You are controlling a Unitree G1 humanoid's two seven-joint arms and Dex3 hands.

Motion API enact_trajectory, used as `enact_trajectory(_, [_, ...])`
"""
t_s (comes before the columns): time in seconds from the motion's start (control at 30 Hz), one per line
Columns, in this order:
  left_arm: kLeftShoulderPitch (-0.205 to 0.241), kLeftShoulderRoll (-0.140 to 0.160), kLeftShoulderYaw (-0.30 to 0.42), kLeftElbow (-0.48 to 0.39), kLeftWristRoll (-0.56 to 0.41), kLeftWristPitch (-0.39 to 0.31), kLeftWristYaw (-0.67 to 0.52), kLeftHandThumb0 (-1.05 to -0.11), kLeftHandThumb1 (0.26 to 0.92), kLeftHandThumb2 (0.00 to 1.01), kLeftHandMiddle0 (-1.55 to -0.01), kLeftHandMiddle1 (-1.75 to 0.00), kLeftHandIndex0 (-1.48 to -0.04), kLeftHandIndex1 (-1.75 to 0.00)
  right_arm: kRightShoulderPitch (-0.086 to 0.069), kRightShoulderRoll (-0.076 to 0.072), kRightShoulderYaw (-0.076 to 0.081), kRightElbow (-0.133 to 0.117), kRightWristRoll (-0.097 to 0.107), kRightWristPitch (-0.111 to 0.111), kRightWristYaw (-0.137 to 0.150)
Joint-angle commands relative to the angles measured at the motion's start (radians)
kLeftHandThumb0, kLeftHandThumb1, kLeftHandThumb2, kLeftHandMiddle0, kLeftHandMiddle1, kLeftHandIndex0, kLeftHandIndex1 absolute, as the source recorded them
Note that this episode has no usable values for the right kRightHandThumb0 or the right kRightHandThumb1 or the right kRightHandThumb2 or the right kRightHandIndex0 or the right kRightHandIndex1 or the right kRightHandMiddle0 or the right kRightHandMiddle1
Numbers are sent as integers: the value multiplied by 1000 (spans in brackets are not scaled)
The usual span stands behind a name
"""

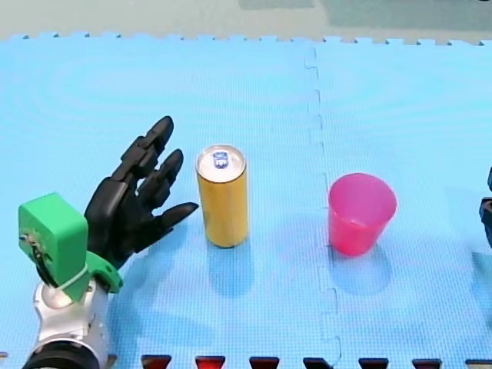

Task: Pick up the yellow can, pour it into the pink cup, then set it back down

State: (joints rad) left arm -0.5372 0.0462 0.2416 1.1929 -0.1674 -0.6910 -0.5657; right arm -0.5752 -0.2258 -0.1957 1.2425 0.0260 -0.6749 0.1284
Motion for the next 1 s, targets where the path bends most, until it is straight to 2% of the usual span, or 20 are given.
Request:
enact_trajectory(0.0, [0, 9, -12, -4, 15, -10, 17, -896, 656, 4, -64, 0, -92, 0, -2, -6, -2, 0, 0, -4, 0])
enact_trajectory(0.2, [-5, 14, -46, 2, 59, -15, 62, -901, 669, 6, -52, 0, -91, 0, -2, -7, -7, 1, 5, -6, 8])
enact_trajectory(0.33, [-9, 23, -83, 13, 105, -2, 88, -820, 656, 3, -40, 0, -90, 0, -1, -9, -10, 1, 6, -8, 11])
enact_trajectory(0.47, [-18, 38, -115, 18, 145, 29, 115, -803, 661, 4, -40, -1, -89, 0, 1, -11, -13, 0, 9, -12, 14])
enact_trajectory(0.73, [-22, 42, -141, 17, 168, 34, 130, -825, 678, 6, -43, -2, -85, 0, 4, -16, -17, -3, 10, -17, 22])
enact_trajectory(0.97, [-36, 49, -131, 15, 132, 96, 42, -892, 689, 3, -49, -4, -86, 0, 5, -18, -19, -3, 11, -19, 24])
